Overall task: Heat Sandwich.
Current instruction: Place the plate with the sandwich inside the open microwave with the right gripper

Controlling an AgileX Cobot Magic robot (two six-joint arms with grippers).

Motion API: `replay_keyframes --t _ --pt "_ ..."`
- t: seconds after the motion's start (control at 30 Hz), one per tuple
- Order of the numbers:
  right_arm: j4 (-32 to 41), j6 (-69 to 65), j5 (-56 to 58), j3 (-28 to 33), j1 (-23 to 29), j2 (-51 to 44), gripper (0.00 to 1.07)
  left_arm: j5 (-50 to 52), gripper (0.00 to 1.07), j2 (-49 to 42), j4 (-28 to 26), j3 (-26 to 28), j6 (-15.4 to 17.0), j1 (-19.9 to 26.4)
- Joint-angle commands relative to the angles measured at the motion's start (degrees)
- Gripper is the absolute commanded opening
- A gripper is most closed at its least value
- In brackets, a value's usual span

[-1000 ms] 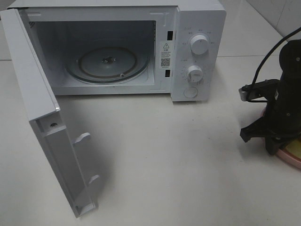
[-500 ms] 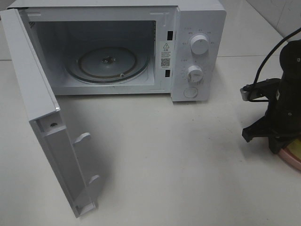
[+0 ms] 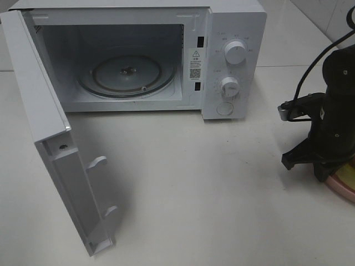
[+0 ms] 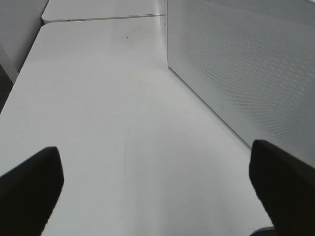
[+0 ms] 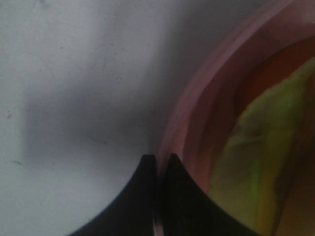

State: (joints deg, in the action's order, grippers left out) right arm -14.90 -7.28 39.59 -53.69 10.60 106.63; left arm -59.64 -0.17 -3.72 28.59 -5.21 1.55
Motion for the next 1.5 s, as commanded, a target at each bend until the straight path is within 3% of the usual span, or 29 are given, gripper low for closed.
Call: replay_keyframes --t 0.03,0.3,0.53,1.0,1.5 --pt "-1.4 -1.8 0.5 0.3 1.0 -0.2 0.00 0.2 0.97 -1.5 0.1 -0.2 0.2 -0.2" --pt "-9.6 -8.9 3.5 0.3 5.2 -0.2 0.00 0.2 0.97 -1.5 0.1 -0.2 0.2 -0.2" --pt "-12.2 -10.6 6.3 0.3 9.3 -1.8 0.00 0.2 0.97 -1.5 0.1 -0.2 0.2 -0.2" --pt "-12.1 -10.3 12.4 0.3 14.4 -7.2 0.00 0.2 0.97 -1.5 0.1 -0.2 0.2 -0.2" --pt "-9.9 -9.9 16.2 3.1 24.4 -13.9 0.00 0.2 0.97 -1.5 0.1 -0.2 0.2 -0.2"
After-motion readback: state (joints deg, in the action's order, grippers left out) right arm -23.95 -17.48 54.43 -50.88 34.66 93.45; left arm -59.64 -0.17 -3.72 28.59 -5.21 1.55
